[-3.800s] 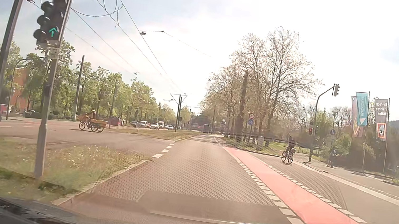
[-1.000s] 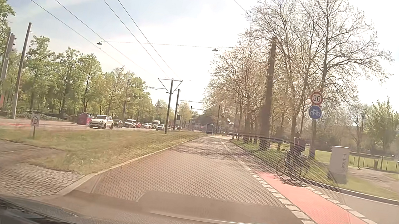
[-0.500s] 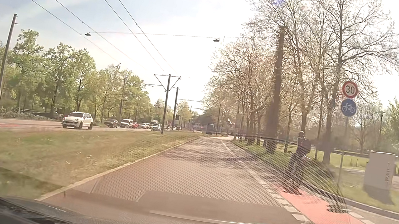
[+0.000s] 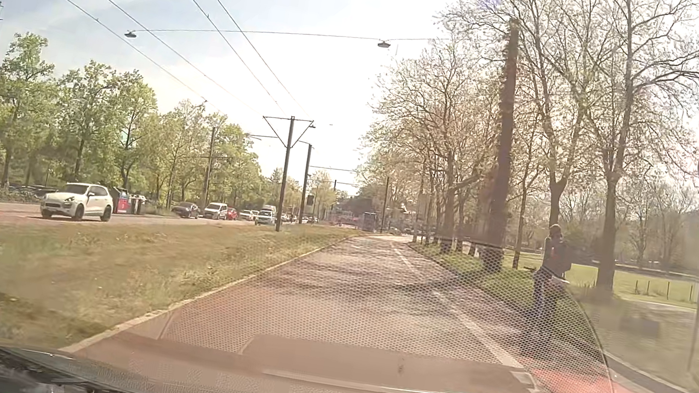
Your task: Follow the waypoints while adhering to traffic rules and regulations
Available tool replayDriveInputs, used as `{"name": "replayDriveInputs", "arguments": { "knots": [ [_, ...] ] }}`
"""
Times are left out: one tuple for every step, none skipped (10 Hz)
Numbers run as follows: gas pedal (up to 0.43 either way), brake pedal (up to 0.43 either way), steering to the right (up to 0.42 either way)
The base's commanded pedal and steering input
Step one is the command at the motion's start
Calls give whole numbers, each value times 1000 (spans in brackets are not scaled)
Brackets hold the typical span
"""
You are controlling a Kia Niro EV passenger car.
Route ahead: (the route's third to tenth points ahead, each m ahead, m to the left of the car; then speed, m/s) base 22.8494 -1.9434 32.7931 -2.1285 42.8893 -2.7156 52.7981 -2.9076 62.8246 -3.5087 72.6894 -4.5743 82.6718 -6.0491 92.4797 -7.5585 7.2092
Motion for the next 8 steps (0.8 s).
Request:
{"name": "replayDriveInputs", "arguments": {
  "knots": [
    [28, 0, -2],
    [28, 0, -1],
    [28, 0, -1],
    [28, 0, 0],
    [28, 0, 1],
    [28, 0, 2],
    [28, 0, 1],
    [28, 0, 1]
  ]
}}
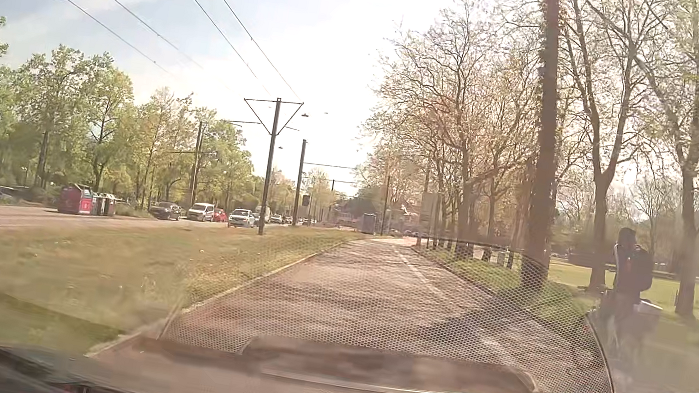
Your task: Follow the waypoints while adhering to traffic rules and regulations
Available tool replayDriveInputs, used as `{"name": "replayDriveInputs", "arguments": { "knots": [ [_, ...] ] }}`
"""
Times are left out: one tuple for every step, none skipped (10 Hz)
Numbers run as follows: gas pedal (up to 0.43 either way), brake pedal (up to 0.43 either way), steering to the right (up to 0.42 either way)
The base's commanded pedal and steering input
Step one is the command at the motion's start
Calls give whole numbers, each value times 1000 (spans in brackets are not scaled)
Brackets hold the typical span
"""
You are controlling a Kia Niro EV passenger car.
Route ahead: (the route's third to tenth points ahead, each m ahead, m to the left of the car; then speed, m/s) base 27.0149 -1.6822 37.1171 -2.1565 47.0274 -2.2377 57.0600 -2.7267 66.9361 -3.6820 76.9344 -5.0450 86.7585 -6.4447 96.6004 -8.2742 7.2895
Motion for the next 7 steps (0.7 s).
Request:
{"name": "replayDriveInputs", "arguments": {
  "knots": [
    [28, 0, 0],
    [28, 0, 0],
    [28, 0, 0],
    [28, 0, 0],
    [28, 0, 0],
    [28, 0, 0],
    [28, 0, 0]
  ]
}}
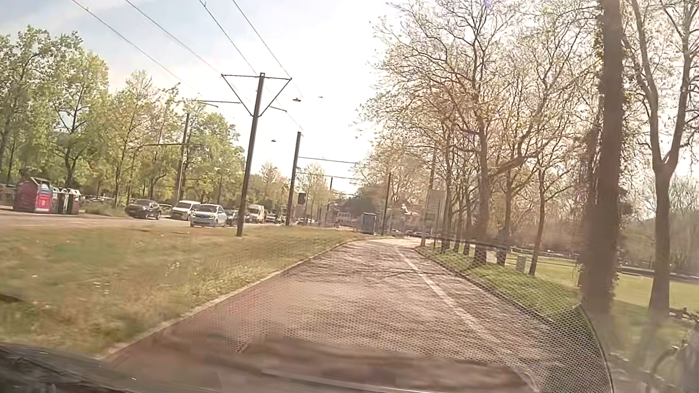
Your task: Follow the waypoints while adhering to traffic rules and regulations
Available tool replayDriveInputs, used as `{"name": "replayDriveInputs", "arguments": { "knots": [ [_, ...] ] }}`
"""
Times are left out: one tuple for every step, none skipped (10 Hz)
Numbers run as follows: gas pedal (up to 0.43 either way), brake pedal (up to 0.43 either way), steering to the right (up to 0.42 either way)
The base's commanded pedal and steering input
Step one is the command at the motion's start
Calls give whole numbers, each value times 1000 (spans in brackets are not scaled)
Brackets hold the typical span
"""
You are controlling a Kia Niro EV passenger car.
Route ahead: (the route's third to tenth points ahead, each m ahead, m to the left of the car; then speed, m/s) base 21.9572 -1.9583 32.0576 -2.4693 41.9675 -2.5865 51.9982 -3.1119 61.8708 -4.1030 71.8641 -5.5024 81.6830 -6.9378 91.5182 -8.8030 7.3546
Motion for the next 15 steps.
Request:
{"name": "replayDriveInputs", "arguments": {
  "knots": [
    [28, 0, 0],
    [28, 0, 0],
    [28, 0, -1],
    [28, 0, -1],
    [28, 0, -1],
    [28, 0, -1],
    [28, 0, -1],
    [28, 0, -1],
    [28, 0, -1],
    [28, 0, -1],
    [28, 0, -1],
    [28, 0, -1],
    [28, 0, -1],
    [28, 0, -1],
    [28, 0, -1]
  ]
}}
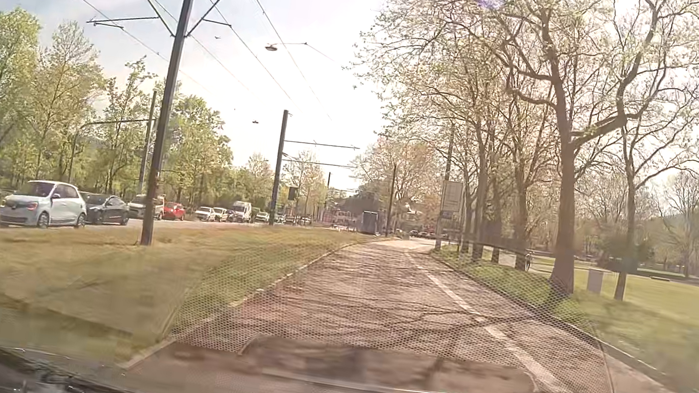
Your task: Follow the waypoints while adhering to traffic rules and regulations
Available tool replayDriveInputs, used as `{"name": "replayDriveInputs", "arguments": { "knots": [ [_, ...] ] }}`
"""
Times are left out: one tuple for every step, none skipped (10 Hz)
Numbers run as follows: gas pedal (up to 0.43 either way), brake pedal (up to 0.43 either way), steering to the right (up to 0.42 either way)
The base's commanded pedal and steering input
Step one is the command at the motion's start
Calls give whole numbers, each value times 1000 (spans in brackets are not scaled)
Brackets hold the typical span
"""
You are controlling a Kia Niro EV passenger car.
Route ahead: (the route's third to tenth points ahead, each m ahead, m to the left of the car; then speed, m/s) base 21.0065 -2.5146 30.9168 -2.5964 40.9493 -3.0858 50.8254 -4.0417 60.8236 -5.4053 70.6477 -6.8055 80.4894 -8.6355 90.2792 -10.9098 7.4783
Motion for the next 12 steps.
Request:
{"name": "replayDriveInputs", "arguments": {
  "knots": [
    [28, 0, -1],
    [28, 0, 0],
    [28, 0, 2],
    [28, 0, 3],
    [28, 0, 3],
    [28, 0, 4],
    [28, 0, 4],
    [28, 0, 6],
    [28, 0, 6],
    [28, 0, 6],
    [20, 0, 9],
    [20, 0, 11]
  ]
}}
